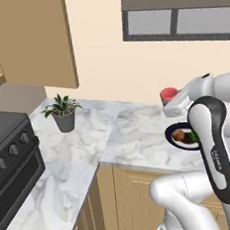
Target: Pick the avocado and bread from the counter and place them on the plate. Then pick the jam from the cabinet and place it next to the plate. Lastly close the cabinet door.
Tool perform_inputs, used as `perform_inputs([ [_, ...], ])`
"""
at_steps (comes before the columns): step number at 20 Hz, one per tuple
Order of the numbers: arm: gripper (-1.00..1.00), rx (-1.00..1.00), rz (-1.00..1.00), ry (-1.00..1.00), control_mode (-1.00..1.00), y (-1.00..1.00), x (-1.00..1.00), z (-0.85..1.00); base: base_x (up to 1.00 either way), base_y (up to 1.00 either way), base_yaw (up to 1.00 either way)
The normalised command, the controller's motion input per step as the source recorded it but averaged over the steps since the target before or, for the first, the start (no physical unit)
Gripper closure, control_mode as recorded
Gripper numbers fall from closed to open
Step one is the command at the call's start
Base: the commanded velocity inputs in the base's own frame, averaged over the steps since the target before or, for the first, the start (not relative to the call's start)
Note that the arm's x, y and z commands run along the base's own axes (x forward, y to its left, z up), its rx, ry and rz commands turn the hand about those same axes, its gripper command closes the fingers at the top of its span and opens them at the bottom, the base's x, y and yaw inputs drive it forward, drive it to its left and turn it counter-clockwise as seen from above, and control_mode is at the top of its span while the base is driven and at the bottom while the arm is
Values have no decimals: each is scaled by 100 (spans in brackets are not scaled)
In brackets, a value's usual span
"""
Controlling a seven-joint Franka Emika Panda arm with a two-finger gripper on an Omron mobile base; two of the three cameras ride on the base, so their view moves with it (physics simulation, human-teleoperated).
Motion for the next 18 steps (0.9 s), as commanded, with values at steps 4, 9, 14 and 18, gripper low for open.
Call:
perform_inputs([
  [4, 100, 1, -4, 10, -100, 4, 31, -49, 0, 0, 0],
  [9, 100, 9, -1, 3, -100, -11, 8, -61, 0, 0, 0],
  [14, 100, 7, -2, 3, -100, -2, 23, -44, 0, 0, 0],
  [18, 100, 0, -4, 6, -100, 0, 49, -25, 0, 0, 0],
])
